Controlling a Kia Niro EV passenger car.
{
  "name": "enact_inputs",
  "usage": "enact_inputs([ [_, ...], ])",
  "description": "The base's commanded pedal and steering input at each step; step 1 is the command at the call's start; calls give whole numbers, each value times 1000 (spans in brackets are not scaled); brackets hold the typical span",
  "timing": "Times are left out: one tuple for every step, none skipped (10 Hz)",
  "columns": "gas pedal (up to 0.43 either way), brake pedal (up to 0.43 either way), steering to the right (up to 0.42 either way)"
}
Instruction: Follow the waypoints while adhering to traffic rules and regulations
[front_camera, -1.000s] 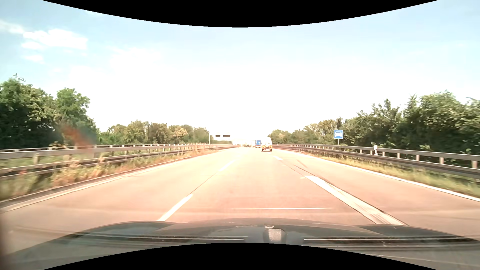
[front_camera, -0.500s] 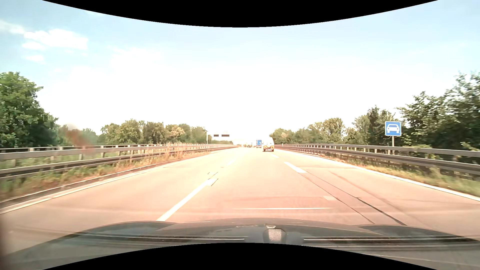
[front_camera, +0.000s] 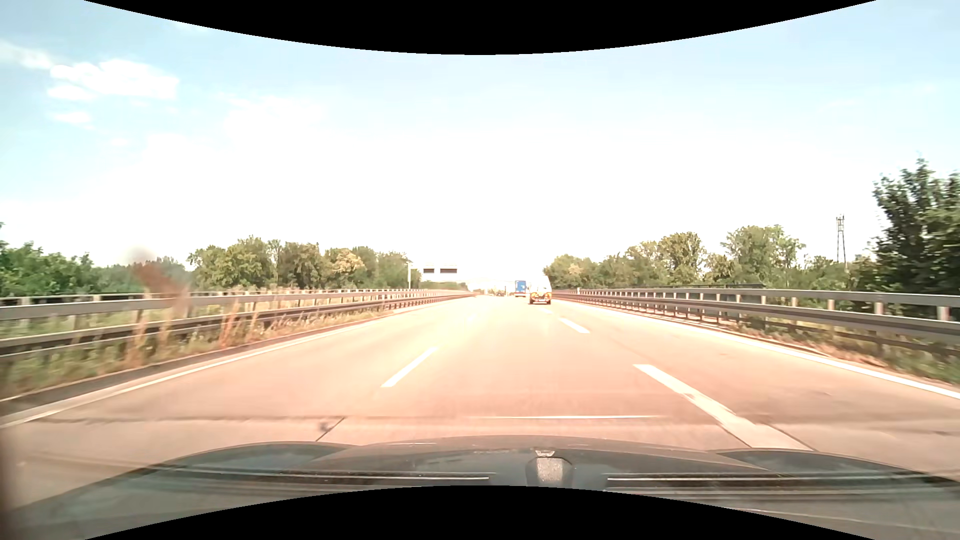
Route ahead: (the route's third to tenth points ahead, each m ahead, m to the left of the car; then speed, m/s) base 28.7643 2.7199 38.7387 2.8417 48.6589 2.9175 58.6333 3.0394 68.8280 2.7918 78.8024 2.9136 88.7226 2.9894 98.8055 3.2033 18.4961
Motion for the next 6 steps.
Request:
enact_inputs([
  [1000, 0, -4],
  [1000, 0, -4],
  [1000, 0, -4],
  [980, 0, -4],
  [902, 0, -4],
  [870, 0, -4],
])
